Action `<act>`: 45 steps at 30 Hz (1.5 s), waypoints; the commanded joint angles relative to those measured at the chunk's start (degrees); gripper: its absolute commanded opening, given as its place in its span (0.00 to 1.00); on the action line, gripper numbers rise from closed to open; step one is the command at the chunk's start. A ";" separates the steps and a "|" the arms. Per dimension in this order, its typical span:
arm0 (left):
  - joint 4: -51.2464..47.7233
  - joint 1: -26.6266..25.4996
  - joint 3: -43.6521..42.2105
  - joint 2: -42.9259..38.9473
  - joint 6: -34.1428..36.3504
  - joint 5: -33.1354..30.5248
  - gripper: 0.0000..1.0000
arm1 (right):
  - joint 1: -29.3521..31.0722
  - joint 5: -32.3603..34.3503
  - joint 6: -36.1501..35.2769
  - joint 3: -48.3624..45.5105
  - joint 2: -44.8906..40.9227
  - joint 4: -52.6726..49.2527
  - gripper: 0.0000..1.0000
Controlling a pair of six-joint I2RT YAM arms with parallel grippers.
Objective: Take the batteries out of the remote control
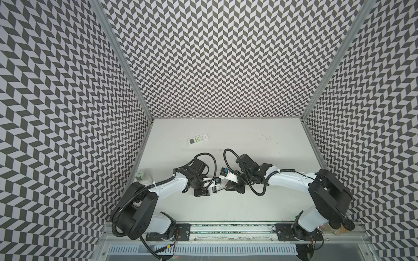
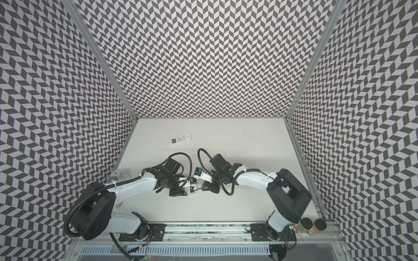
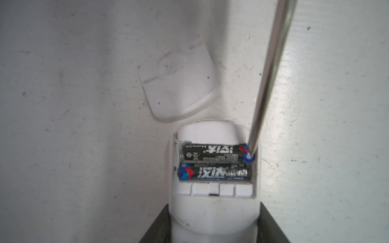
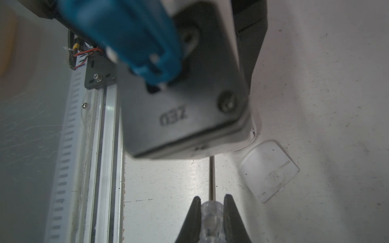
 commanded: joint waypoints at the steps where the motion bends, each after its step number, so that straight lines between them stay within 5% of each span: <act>1: -0.76 -0.99 -0.34 0.83 0.21 2.47 0.48 | 0.43 -2.02 0.41 2.04 1.48 -0.61 0.00; 19: -0.15 -1.28 -0.69 1.05 0.50 2.47 0.48 | 0.76 0.45 -0.34 1.93 2.34 -1.83 0.00; 29: -0.77 -1.47 0.19 1.17 -0.20 3.00 0.47 | 4.43 10.84 -3.08 2.55 2.38 -3.77 0.00; 45: -0.50 -1.67 -0.08 1.56 0.01 3.60 0.47 | 8.39 19.36 7.88 -6.64 -3.93 20.13 0.00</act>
